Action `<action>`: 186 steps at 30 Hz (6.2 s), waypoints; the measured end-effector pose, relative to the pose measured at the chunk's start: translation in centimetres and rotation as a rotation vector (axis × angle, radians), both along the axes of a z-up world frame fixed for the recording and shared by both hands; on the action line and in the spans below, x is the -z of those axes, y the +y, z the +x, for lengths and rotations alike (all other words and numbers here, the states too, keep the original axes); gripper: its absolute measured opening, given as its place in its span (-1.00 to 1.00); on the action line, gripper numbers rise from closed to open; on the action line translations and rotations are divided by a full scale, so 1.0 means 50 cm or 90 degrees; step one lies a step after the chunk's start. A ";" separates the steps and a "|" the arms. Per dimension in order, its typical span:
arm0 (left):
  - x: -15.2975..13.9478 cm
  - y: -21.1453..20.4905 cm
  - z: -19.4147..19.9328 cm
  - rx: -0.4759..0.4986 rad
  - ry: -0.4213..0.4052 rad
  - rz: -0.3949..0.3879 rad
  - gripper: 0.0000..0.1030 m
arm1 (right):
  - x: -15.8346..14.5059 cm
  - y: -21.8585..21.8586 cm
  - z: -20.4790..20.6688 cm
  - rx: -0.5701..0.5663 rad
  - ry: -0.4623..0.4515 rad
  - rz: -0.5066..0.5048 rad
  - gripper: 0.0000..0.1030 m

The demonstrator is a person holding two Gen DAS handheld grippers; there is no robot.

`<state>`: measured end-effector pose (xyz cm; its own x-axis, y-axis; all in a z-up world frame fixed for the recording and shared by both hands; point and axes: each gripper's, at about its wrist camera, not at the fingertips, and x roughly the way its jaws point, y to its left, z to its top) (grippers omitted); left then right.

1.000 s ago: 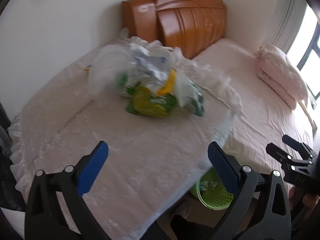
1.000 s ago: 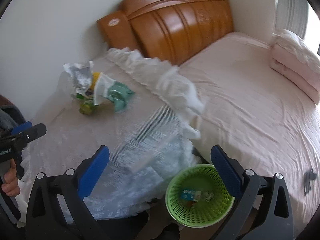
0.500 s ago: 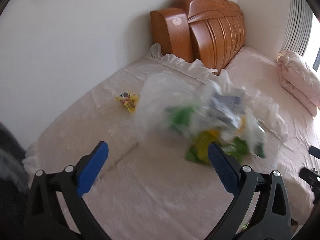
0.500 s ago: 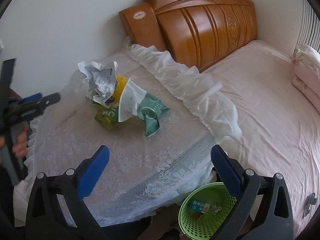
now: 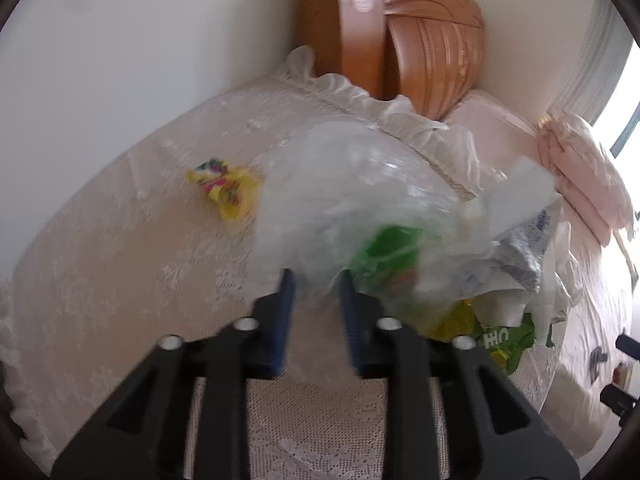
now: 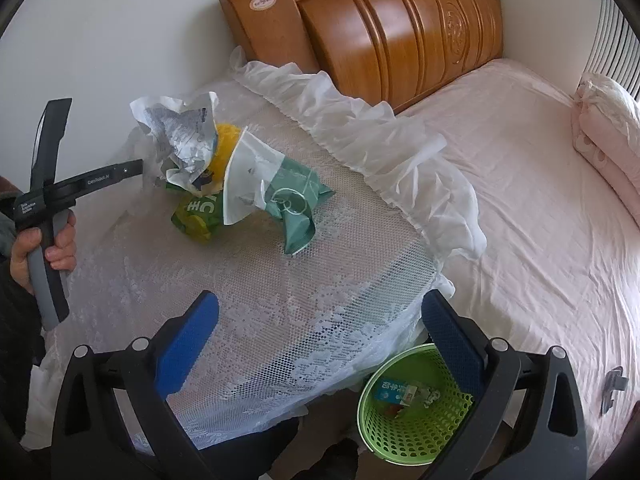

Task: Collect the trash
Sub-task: 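Grasp the green-white plastic bag with the right gripper while the left gripper grasps the clear bag, then carry both bags over the green wastebasket and open both grippers to drop them, then move both open grippers back over the remaining trash on the bed, then grasp the crumpled white printed wrapper with the right gripper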

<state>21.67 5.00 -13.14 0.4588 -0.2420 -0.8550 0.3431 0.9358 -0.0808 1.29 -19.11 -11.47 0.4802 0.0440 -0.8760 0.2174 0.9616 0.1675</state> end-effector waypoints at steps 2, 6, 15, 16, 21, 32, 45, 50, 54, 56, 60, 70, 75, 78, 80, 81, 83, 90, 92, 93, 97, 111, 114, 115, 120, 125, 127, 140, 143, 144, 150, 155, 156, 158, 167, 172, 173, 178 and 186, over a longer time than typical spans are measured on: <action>0.002 0.022 -0.002 -0.030 0.005 -0.016 -0.81 | -0.004 0.007 0.009 -0.013 -0.004 -0.005 0.95; -0.015 0.077 -0.020 -0.087 0.002 -0.040 -0.85 | -0.023 0.026 0.046 -0.087 -0.034 -0.046 0.95; -0.093 0.149 -0.160 -0.117 -0.017 -0.066 -0.85 | 0.006 0.079 0.174 -0.383 -0.025 -0.189 0.95; -0.098 0.152 -0.176 -0.119 -0.016 -0.069 -0.85 | 0.017 0.083 0.189 -0.414 -0.015 -0.204 0.95; -0.097 0.151 -0.252 -0.125 -0.002 -0.065 -0.85 | 0.068 0.097 0.239 -0.505 0.021 -0.232 0.85; -0.099 0.145 -0.347 -0.139 0.010 -0.050 -0.85 | 0.070 0.049 0.210 -0.431 0.019 -0.140 0.06; -0.148 -0.014 -0.386 0.034 -0.014 -0.076 -0.85 | -0.068 -0.009 -0.035 -0.166 -0.133 0.048 0.05; -0.159 -0.119 -0.414 0.141 -0.012 -0.086 -0.85 | -0.089 -0.061 -0.159 -0.076 -0.132 0.048 0.05; -0.162 -0.206 -0.447 0.225 -0.008 -0.096 -0.85 | -0.092 -0.116 -0.239 -0.004 -0.129 0.035 0.05; -0.163 -0.239 -0.466 0.258 -0.006 -0.098 -0.85 | -0.095 -0.140 -0.282 0.032 -0.130 0.033 0.05; -0.161 -0.309 -0.506 0.323 0.003 -0.101 -0.85 | -0.098 -0.171 -0.346 0.081 -0.134 0.026 0.05; -0.131 -0.433 -0.575 0.426 0.052 -0.075 -0.85 | -0.092 -0.242 -0.445 0.179 -0.120 0.004 0.06; -0.072 -0.500 -0.610 0.471 0.095 -0.037 -0.85 | -0.071 -0.275 -0.488 0.228 -0.092 -0.003 0.06; -0.025 -0.535 -0.623 0.488 0.122 -0.009 -0.85 | -0.051 -0.293 -0.508 0.250 -0.077 0.004 0.07; 0.008 -0.552 -0.628 0.487 0.147 0.008 -0.78 | -0.041 -0.297 -0.516 0.255 -0.068 0.006 0.07; 0.026 -0.561 -0.627 0.481 0.164 0.020 -0.56 | -0.036 -0.298 -0.518 0.257 -0.065 0.006 0.07; 0.048 -0.568 -0.623 0.470 0.187 0.034 0.18 | -0.028 -0.304 -0.525 0.260 -0.060 0.010 0.08; 0.030 -0.548 -0.626 0.441 0.145 0.021 0.68 | -0.017 -0.313 -0.533 0.266 -0.057 0.017 0.09; 0.013 -0.542 -0.622 0.434 0.127 0.020 0.74 | -0.017 -0.313 -0.533 0.265 -0.058 0.018 0.09; 0.001 -0.536 -0.618 0.427 0.117 0.018 0.77 | -0.017 -0.312 -0.532 0.265 -0.058 0.018 0.10; -0.057 -0.492 -0.596 0.372 0.060 -0.006 0.85 | -0.014 -0.304 -0.526 0.262 -0.059 0.018 0.10; -0.155 -0.312 -0.470 0.186 0.019 -0.115 0.85 | 0.083 -0.229 -0.426 0.227 0.020 0.010 0.53; -0.155 -0.281 -0.455 0.160 0.016 -0.110 0.85 | 0.110 -0.215 -0.401 0.230 0.053 0.004 0.88; -0.156 -0.272 -0.452 0.153 0.014 -0.106 0.85 | 0.111 -0.212 -0.393 0.227 0.058 0.008 0.88; -0.153 -0.223 -0.443 0.121 -0.003 -0.091 0.85 | 0.063 -0.211 -0.359 0.221 0.027 -0.004 0.95; -0.151 -0.187 -0.433 0.097 -0.003 -0.098 0.85 | 0.012 -0.217 -0.326 0.218 -0.016 0.006 0.95; -0.152 -0.177 -0.431 0.089 -0.005 -0.096 0.85 | 0.002 -0.214 -0.317 0.217 -0.028 0.026 0.95; -0.139 -0.092 -0.402 0.035 -0.007 -0.079 0.85 | 0.004 -0.151 -0.230 0.157 -0.040 0.100 0.95; -0.134 -0.050 -0.390 0.009 -0.007 -0.072 0.85 | 0.000 -0.115 -0.182 0.121 -0.044 0.102 0.95; -0.132 -0.033 -0.386 -0.002 -0.007 -0.069 0.85 | -0.002 -0.098 -0.160 0.105 -0.045 0.102 0.95; -0.119 0.056 -0.365 -0.053 -0.002 -0.056 0.85 | -0.034 0.003 -0.019 -0.024 -0.065 0.068 0.95; -0.111 0.127 -0.343 -0.097 0.008 -0.056 0.85 | -0.080 0.093 0.110 -0.145 -0.102 0.007 0.95; -0.109 0.142 -0.337 -0.105 0.010 -0.056 0.85 | -0.086 0.116 0.138 -0.173 -0.109 -0.014 0.95; -0.106 0.164 -0.329 -0.118 0.012 -0.056 0.85 | -0.090 0.149 0.182 -0.215 -0.117 -0.052 0.95; -0.085 0.240 -0.289 -0.171 0.029 -0.062 0.85 | -0.012 0.278 0.317 -0.382 -0.085 -0.290 0.95; -0.077 0.248 -0.268 -0.180 0.036 -0.065 0.85 | 0.008 0.256 0.348 -0.386 -0.052 -0.267 0.26; -0.075 0.247 -0.264 -0.179 0.038 -0.066 0.85 | 0.007 0.249 0.351 -0.382 -0.050 -0.255 0.17; -0.070 0.234 -0.253 -0.170 0.043 -0.065 0.85 | -0.003 0.216 0.364 -0.357 -0.052 -0.191 -0.11; -0.066 0.222 -0.251 -0.161 0.047 -0.062 0.85 | -0.024 0.185 0.352 -0.340 -0.062 -0.120 -0.24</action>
